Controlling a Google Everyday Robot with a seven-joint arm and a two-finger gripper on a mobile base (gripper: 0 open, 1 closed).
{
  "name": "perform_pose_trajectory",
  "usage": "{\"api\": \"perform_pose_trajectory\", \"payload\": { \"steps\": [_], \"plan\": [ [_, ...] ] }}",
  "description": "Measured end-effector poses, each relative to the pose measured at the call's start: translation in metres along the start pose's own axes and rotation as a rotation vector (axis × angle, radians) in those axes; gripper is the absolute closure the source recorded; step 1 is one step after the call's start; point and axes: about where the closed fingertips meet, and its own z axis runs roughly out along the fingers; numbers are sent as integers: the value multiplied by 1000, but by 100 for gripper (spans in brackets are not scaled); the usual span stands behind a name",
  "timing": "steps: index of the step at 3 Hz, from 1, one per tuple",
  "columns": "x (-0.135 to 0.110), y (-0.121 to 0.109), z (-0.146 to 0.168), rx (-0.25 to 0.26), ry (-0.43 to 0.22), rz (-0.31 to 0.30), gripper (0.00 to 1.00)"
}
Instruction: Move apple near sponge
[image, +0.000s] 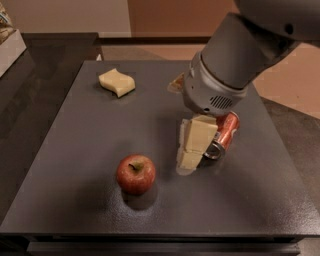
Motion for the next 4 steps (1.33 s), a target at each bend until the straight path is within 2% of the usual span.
{"api": "perform_pose_trajectory", "payload": {
  "steps": [2,4],
  "plan": [
    [-16,22,46,-12,4,-66,0],
    [-29,38,78,-48,10,-96,0]
  ]
}}
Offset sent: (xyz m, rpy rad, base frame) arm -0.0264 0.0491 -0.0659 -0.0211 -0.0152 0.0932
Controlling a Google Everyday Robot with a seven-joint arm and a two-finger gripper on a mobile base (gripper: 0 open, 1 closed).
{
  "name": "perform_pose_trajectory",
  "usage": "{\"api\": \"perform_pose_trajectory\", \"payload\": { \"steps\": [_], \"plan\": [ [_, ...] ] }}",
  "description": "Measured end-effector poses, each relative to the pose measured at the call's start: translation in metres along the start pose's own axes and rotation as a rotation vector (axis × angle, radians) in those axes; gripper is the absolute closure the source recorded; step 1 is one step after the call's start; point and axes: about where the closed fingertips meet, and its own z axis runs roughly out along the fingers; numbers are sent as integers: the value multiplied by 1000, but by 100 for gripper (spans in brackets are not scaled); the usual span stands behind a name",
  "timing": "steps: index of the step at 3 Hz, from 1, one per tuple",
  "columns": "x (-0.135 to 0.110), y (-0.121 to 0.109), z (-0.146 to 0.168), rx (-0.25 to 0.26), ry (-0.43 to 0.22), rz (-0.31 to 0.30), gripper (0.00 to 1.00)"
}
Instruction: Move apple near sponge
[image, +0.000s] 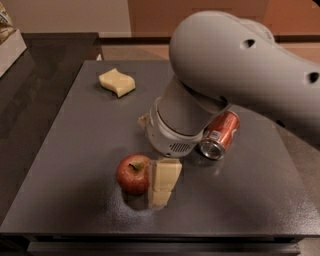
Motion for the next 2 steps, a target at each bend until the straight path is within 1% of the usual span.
{"api": "perform_pose_trajectory", "payload": {
  "steps": [1,2],
  "plan": [
    [-5,5,11,-27,-3,-1,0],
    [-10,9,19,-43,-7,-3,18]
  ]
}}
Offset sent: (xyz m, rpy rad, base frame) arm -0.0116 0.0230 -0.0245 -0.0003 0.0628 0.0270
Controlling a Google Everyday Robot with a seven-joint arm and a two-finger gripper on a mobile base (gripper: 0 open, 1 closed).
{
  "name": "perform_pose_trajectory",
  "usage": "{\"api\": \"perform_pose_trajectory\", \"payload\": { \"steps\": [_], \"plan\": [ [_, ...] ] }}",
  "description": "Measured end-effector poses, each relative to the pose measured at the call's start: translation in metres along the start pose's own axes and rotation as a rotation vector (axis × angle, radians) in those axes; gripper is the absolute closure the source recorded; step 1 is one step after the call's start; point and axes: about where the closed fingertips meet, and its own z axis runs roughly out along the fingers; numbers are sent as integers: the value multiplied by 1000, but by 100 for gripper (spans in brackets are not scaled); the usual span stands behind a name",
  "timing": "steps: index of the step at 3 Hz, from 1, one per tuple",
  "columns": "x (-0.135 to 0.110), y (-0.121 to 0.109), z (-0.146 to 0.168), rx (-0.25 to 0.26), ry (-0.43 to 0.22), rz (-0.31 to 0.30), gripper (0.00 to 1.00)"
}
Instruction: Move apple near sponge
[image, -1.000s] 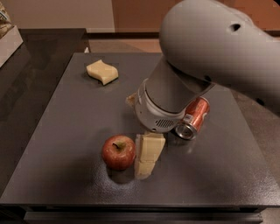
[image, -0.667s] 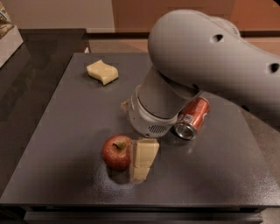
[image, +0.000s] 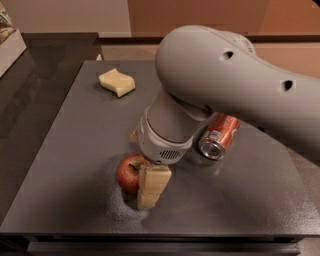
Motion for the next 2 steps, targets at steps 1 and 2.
{"api": "perform_pose_trajectory", "payload": {
  "steps": [1,2],
  "plan": [
    [-3,1,3,-10,3,4,41],
    [-5,-6,-4,-4,7,21,65]
  ]
}}
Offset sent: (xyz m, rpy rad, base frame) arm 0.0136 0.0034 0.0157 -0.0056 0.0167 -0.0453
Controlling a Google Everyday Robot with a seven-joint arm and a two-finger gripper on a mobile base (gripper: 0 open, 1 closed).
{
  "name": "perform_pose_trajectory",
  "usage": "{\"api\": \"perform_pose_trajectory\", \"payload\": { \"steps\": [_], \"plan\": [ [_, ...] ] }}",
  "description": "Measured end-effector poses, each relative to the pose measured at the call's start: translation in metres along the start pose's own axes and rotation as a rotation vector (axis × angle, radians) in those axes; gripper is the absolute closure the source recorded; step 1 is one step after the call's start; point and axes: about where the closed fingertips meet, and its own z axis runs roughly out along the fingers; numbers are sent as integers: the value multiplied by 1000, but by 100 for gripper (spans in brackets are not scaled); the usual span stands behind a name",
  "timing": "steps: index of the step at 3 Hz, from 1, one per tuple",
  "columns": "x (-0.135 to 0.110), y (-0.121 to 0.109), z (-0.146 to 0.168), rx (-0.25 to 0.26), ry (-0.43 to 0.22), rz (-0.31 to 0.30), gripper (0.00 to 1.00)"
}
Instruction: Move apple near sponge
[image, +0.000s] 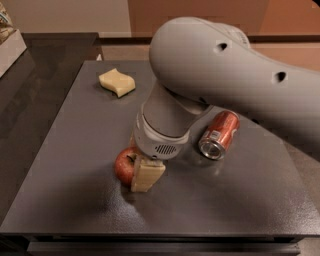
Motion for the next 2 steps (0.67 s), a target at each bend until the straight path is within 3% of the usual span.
{"api": "perform_pose_trajectory", "payload": {
  "steps": [1,2],
  "plan": [
    [-3,-24,-16,29,10,29,87],
    [1,-72,-37,75,28,96,100]
  ]
}}
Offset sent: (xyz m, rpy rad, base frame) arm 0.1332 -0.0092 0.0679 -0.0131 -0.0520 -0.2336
